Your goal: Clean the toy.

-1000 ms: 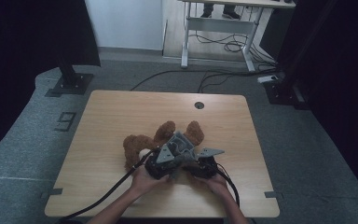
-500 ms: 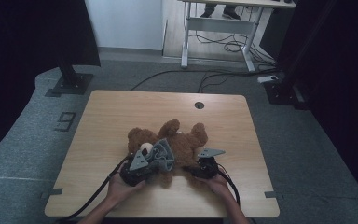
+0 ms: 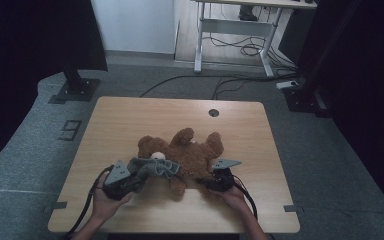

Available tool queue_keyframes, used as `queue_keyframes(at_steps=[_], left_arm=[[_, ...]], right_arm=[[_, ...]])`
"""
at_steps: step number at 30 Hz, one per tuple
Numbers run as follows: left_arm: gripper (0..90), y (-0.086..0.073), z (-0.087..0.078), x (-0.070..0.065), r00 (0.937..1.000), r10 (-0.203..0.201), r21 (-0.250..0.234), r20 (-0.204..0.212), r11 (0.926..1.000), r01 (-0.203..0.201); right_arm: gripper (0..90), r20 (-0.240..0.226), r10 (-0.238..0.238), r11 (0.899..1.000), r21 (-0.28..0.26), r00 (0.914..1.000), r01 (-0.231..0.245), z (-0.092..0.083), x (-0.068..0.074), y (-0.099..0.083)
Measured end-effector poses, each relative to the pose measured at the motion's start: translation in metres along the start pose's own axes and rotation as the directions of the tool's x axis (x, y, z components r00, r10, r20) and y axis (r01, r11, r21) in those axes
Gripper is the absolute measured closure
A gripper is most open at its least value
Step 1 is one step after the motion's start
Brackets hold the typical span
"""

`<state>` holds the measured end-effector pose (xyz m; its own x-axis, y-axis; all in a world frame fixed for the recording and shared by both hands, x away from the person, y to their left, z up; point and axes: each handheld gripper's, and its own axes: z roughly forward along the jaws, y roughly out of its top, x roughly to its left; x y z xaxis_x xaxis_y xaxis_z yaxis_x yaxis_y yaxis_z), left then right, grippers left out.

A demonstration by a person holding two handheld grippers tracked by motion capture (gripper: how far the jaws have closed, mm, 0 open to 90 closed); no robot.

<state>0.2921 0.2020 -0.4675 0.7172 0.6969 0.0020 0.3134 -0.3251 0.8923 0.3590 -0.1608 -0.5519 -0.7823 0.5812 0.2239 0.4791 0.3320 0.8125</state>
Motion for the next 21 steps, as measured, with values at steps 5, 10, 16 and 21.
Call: queue_keyframes(at_steps=[5, 10, 16, 21], left_arm=[[76.4, 0.029, -0.005, 0.023, 0.9974, -0.047, -0.079, -0.055, 0.996, 0.043], [76.4, 0.046, 0.005, 0.057, 0.9849, -0.123, -0.088, -0.121, 0.9896, 0.113], [76.4, 0.033, 0.037, 0.077, 0.973, -0.193, -0.008, -0.127, 0.981, 0.194], [76.6, 0.013, 0.054, 0.082, 0.9675, -0.207, 0.047, -0.145, 0.9754, 0.215]], right_arm=[[69.8, -0.003, 0.002, 1.0, 0.001, 1.0, -0.002, 0.0, 0.0, 0.0], [69.7, -0.006, 0.004, 1.0, 0.001, 1.0, -0.004, 0.0, -0.001, 0.0], [69.8, -0.007, 0.003, 1.0, 0.001, 1.0, -0.003, 0.0, -0.001, 0.0], [69.7, -0.007, 0.003, 1.0, 0.0, 1.0, -0.003, 0.0, -0.001, 0.0]])
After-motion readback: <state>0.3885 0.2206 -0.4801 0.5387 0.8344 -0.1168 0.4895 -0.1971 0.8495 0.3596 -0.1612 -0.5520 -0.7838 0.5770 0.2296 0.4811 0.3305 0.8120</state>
